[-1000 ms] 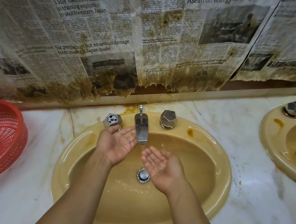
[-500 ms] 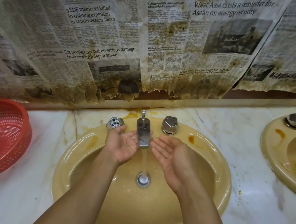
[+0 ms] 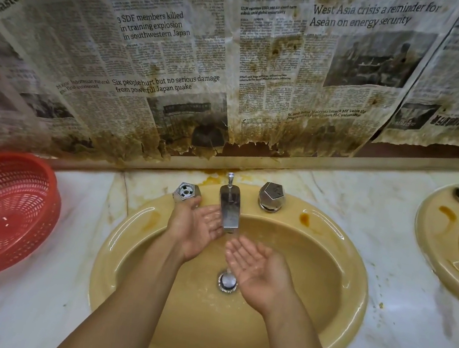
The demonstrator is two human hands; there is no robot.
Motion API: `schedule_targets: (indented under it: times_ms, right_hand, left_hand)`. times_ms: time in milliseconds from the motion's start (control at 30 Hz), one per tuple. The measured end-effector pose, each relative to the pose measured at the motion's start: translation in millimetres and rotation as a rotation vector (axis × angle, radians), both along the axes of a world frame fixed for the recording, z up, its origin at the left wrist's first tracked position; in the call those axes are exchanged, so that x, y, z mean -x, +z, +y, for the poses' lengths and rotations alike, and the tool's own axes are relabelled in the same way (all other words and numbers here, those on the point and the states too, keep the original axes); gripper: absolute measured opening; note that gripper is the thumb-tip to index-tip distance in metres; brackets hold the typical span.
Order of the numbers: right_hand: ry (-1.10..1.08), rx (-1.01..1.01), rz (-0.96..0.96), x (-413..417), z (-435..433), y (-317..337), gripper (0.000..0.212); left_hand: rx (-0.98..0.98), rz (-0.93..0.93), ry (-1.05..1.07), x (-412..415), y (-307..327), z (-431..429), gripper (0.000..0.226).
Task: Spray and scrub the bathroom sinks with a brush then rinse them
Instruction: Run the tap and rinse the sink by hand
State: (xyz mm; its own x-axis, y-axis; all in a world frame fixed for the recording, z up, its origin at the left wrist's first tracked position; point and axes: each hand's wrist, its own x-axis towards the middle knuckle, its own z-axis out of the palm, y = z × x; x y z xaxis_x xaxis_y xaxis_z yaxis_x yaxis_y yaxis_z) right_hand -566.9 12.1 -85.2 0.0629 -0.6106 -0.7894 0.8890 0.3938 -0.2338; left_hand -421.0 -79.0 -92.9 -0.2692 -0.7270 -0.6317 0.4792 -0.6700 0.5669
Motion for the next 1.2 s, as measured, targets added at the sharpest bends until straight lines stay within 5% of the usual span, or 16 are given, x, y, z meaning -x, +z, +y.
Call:
schedule_targets:
  times_ms: [133,300,467,600,833,1033,1200]
  right_hand:
    - [-0.039,0.100,0.071,15.5,2.5,23.9,0.040]
    - [0.122,0.256,0.309,1.7,-18.0,75.4,0.035]
    - [0.062,0.188,0.469,7.3,-14.6,62.1,0.029]
    - [0.018,0.057,0.425,10.4,-6.5,22.5,0.035]
    - [0.027,-0.058,0.046,-15.0,-13.0,-1.0,0.047]
    - [-0.045,0.057,0.175,4.3,-2.3,26.9,0.043]
    - [0.139,0.253,0.303,-3.2,-21.0,71.9,0.041]
  left_hand:
    - [0.264,-0.556,0.003,-2.6,4.3,3.6,0.054]
    - [0.396,-0.553,-0.213,13.4,3.2,-15.6,0.066]
    - [0.418,-0.700,-0.299,21.6,-14.5,-45.2,0.072]
    - [0.396,-0.662,-0.239,34.2,-16.1,-54.9,0.067]
    - [0.428,-0.624,-0.256,31.4,-18.3,-61.9,0.070]
    - [0.434,-0.583,-0.205,18.2,-27.8,-29.9,0.075]
    - [0.463,-0.541,-0.217,11.0,-34.4,-16.0,0.072]
